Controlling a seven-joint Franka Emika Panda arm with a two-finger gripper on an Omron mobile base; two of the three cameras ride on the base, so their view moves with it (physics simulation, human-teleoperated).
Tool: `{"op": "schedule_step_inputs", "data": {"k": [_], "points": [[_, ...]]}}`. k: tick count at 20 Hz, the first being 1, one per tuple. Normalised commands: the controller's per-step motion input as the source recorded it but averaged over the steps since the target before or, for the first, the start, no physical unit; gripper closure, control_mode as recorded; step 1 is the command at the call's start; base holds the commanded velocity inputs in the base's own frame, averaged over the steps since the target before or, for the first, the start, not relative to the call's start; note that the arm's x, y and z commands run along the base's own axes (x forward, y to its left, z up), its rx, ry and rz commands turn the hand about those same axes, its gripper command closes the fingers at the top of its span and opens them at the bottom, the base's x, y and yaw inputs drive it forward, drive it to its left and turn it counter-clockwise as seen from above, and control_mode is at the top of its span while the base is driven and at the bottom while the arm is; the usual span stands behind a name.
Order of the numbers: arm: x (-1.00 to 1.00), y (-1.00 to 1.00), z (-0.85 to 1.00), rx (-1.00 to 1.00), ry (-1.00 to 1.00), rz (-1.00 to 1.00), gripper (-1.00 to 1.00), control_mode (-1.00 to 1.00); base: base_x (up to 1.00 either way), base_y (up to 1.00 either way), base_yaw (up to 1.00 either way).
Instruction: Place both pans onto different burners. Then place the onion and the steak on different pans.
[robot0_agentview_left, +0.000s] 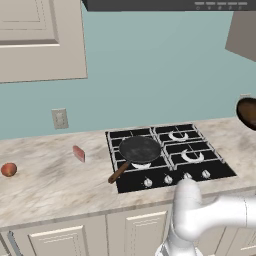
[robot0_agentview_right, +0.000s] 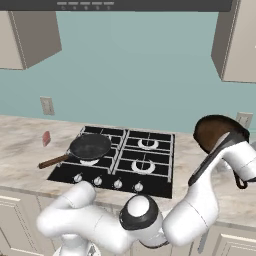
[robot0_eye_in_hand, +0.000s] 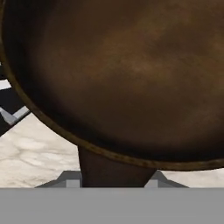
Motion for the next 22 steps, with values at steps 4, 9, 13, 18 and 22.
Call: {"op": "schedule_step_inputs", "data": {"k": [4,9,13,18,22], "points": [[-0.31,0.40,0.35,-0.18,-0.01,0.05,1.00,-1.00,0.00,0.00,0.00],[-0.35,0.47,0.30,-0.20,-0.01,0.07,1.00,-1.00,0.00,0.00,0.00],[-0.28,0.48,0.19,-0.19,-0.02,0.08,1.00,-1.00,0.00,0.00,0.00],[-0.21,0.48,0.15,-0.17,0.00,0.08,1.00,-1.00,0.00,0.00,0.00],[-0.17,0.44,0.13,-0.15,0.00,0.10,1.00,-1.00,0.00,0.00,0.00]]}}
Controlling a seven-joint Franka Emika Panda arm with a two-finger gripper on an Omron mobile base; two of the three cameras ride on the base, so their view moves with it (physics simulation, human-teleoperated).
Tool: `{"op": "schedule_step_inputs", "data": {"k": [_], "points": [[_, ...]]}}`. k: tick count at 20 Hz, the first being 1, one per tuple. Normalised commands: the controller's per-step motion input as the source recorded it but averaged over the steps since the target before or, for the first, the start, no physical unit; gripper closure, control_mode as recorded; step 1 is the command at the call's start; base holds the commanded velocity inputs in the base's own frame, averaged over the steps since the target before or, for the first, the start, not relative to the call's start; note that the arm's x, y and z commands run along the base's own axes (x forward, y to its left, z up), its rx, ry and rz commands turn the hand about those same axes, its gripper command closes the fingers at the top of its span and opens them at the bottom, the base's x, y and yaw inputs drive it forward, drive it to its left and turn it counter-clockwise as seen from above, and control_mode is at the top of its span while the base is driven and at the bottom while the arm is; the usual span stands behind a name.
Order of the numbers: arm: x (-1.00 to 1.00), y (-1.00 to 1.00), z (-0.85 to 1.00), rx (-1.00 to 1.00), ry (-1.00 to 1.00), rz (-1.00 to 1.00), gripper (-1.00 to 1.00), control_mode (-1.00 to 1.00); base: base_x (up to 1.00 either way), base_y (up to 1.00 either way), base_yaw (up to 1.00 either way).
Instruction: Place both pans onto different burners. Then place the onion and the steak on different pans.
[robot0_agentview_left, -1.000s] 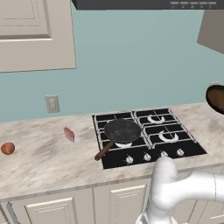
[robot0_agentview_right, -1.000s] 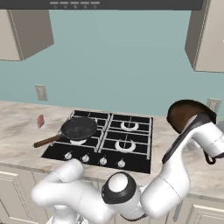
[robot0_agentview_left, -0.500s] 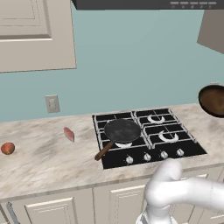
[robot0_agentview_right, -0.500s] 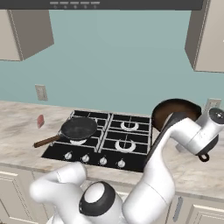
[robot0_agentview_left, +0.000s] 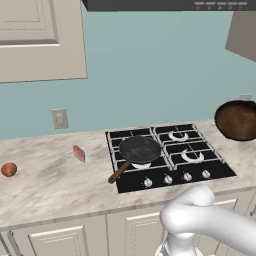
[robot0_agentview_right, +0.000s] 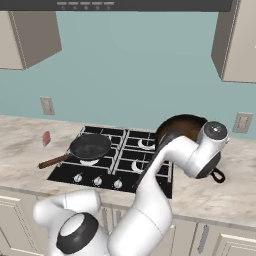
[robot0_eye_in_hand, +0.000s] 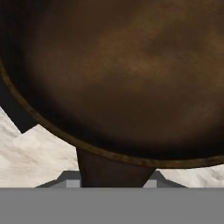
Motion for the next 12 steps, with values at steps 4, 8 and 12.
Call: {"op": "schedule_step_inputs", "data": {"k": [4,8,12], "points": [[-0.09,0.33,0.11,-0.11,0.00,0.14,1.00,-1.00,0.00,0.00,0.00],[-0.06,0.23,0.07,-0.07,0.02,0.14,1.00,-1.00,0.00,0.00,0.00],[-0.03,0.16,0.01,-0.03,0.04,0.14,1.00,-1.00,0.00,0.00,0.00]]}}
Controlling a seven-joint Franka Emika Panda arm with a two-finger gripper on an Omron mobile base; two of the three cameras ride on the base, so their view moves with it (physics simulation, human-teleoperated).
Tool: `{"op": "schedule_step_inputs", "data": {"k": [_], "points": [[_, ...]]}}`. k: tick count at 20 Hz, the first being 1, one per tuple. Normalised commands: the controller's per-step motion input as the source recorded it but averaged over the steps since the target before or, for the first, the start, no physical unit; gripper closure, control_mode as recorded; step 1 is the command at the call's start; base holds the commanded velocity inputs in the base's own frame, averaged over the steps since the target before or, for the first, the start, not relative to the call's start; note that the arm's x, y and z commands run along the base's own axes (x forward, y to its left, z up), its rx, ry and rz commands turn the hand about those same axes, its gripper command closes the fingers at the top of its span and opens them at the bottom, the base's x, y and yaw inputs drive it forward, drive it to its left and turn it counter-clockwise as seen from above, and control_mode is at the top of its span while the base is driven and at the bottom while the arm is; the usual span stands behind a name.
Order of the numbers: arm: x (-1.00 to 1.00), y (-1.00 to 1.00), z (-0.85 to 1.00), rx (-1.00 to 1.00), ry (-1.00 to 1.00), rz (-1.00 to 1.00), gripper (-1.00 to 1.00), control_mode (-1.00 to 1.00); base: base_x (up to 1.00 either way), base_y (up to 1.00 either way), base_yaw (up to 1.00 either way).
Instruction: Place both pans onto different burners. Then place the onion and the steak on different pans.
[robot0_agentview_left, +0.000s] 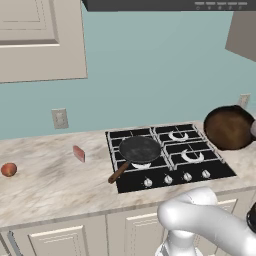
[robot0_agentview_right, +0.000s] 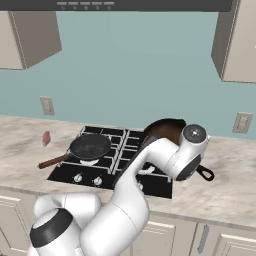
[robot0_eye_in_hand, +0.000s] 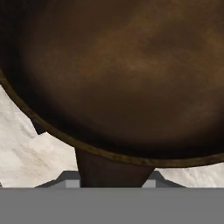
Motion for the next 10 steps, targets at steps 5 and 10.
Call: {"op": "schedule_step_inputs", "data": {"k": [5,10], "points": [[-0.04,0.15,0.01,-0.02,0.05,0.16,1.00,-1.00,0.00,0.00,0.00],[-0.02,0.11,0.00,-0.01,0.08,0.16,1.00,-1.00,0.00,0.00,0.00]]}}
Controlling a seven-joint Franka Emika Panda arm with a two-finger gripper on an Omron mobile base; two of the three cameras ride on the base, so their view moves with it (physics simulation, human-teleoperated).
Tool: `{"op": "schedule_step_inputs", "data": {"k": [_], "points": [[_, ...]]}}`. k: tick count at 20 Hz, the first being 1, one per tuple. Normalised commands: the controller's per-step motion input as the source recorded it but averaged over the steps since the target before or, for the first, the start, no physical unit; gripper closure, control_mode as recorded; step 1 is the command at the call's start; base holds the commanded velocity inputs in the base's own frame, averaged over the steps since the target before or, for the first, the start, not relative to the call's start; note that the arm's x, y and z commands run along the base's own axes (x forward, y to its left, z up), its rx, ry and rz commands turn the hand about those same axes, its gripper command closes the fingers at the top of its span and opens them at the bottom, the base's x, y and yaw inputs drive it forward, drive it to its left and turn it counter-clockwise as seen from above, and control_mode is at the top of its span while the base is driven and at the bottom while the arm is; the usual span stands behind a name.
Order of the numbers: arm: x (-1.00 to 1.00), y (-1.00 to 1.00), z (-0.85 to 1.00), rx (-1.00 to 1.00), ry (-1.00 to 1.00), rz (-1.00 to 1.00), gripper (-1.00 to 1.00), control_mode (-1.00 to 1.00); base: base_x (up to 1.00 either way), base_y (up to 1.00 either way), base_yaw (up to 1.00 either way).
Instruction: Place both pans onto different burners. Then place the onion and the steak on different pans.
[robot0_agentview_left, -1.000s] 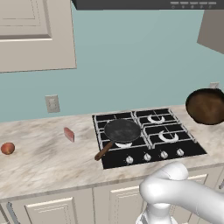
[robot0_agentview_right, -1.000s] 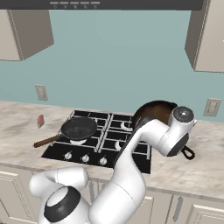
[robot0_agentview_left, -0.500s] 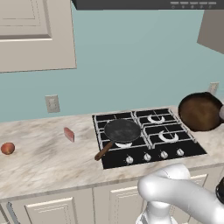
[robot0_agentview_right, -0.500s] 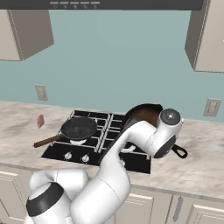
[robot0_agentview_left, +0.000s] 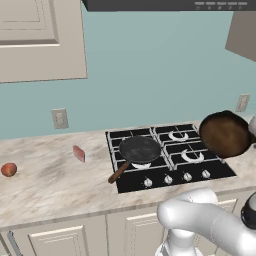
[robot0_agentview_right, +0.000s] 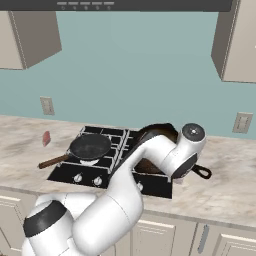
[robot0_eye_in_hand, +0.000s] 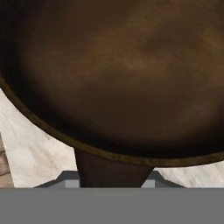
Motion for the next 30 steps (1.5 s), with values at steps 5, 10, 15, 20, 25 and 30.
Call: {"op": "schedule_step_inputs", "data": {"k": [5,10,15,20,25,30], "points": [[0.00,0.15,0.00,-0.02,0.13,0.14,1.00,-1.00,0.00,0.00,0.00],[0.01,0.13,-0.07,-0.05,0.17,0.07,1.00,-1.00,0.00,0.00,0.00],[0.00,0.09,-0.12,-0.01,0.15,0.01,1.00,-1.00,0.00,0.00,0.00],[0.00,0.07,-0.11,0.00,0.05,0.00,1.00,-1.00,0.00,0.00,0.00],[0.03,0.00,-0.01,0.03,-0.01,0.00,1.00,-1.00,0.00,0.00,0.00],[0.04,0.02,-0.06,0.03,0.00,0.00,1.00,-1.00,0.00,0.00,0.00]]}}
